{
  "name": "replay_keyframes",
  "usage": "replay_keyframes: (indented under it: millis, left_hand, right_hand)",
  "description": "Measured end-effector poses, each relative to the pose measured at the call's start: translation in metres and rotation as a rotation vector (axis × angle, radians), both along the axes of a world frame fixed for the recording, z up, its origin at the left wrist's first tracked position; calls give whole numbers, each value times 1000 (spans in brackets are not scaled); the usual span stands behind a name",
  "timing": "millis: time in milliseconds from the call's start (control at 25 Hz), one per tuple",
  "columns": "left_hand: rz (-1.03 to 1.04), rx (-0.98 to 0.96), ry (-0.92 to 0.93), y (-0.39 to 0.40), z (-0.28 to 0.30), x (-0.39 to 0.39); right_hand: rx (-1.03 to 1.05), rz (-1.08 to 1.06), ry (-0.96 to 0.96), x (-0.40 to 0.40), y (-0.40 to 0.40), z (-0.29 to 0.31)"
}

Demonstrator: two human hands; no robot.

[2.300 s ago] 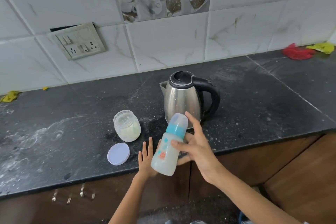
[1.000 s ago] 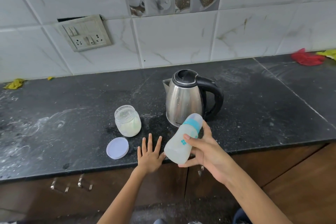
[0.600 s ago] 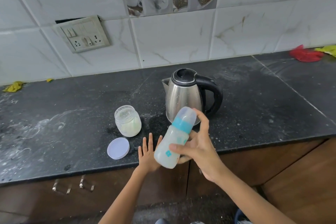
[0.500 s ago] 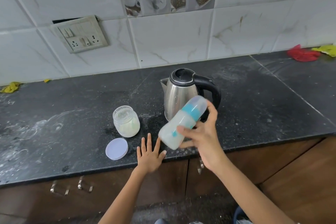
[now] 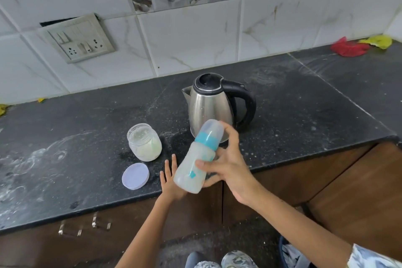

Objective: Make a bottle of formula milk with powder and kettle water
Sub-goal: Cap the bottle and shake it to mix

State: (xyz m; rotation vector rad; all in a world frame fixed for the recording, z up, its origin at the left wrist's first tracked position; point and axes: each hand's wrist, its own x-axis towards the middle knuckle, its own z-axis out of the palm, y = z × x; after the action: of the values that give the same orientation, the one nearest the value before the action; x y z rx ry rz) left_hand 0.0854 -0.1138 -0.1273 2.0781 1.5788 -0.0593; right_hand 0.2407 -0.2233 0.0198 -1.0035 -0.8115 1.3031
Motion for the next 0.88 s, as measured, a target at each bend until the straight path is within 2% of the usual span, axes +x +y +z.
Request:
replay_keyframes:
  millis: [80, 160, 200, 360, 520, 680, 720, 800, 880]
  left_hand:
    - [-13, 32, 30, 2, -2, 0]
    - [-69, 42, 76, 4, -1, 4]
    - [-78, 27, 77, 4, -1, 8]
    - [-21, 133, 190, -2, -4, 6]
    - [-80, 2, 74, 1, 8, 8]
    - [107, -23, -80, -4, 11, 3]
    - [97, -18, -62, -5, 14, 5]
    - [-24, 3, 43, -2, 15, 8]
    - [-45, -17, 41, -2, 15, 8]
  right_hand:
    - [20, -65, 37, 3, 2, 1]
    - [45, -274, 230, 16, 9, 7]
    - [44, -308, 254, 18, 9, 8]
    - [-12, -69, 75, 0, -8, 0]
    - [36, -333, 229, 19, 7, 10]
    - [8, -65, 37, -5, -6, 3]
    - [25, -103, 44, -3, -4, 6]
    - [53, -313, 207, 10, 8, 11]
    - [29, -338, 249, 10, 11, 15]
